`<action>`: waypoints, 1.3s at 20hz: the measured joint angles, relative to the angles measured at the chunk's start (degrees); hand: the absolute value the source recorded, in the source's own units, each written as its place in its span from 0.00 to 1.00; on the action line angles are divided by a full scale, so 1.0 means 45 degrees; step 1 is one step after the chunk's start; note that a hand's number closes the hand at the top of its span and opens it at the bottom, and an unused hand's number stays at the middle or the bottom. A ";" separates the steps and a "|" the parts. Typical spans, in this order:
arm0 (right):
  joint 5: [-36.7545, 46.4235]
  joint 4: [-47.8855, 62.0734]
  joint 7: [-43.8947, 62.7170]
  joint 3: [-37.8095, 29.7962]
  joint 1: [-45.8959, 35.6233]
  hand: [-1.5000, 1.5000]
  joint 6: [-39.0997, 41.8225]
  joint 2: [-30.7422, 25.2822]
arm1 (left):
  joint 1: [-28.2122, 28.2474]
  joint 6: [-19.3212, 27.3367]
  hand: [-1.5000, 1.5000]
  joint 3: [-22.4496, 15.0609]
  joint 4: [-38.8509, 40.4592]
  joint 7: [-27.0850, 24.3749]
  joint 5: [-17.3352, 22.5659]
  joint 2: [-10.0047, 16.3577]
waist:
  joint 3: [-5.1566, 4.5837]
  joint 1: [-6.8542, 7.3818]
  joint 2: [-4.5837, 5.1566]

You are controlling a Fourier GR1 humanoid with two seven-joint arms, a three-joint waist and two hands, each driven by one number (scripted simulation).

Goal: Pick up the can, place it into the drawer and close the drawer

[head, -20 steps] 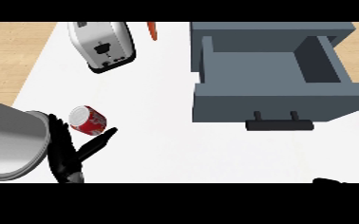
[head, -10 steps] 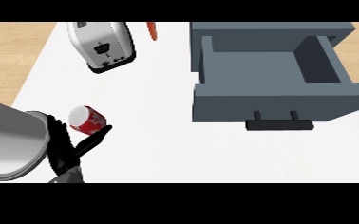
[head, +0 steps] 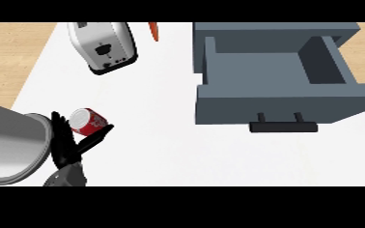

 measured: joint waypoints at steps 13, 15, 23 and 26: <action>0.0250 0.0122 0.0491 -0.0060 -0.0868 0.00 -0.0265 -0.0103 | -0.2414 -0.2359 1.00 0.0160 0.3477 -0.1489 0.0143 0.0571 | -0.0005 -0.0074 0.0031; 0.0452 0.0244 0.0308 -0.0005 -0.0889 0.00 -0.0295 -0.0022 | -0.2684 -0.2521 1.00 0.0172 0.3671 -0.1544 0.0180 0.0678 | -0.0008 -0.0064 0.0028; 0.0580 0.0363 0.0402 0.0029 -0.1218 0.00 -0.0373 -0.0082 | -0.3857 -0.3745 1.00 -0.1420 0.3967 -0.1302 -0.1077 0.0017 | -0.0010 -0.0179 0.0053; 0.0561 0.0167 0.0527 -0.0011 -0.1214 0.00 -0.0412 -0.0100 | -0.4491 -0.4167 1.00 -0.1729 0.4034 -0.1107 -0.1294 -0.0275 | -0.0006 -0.0167 0.0046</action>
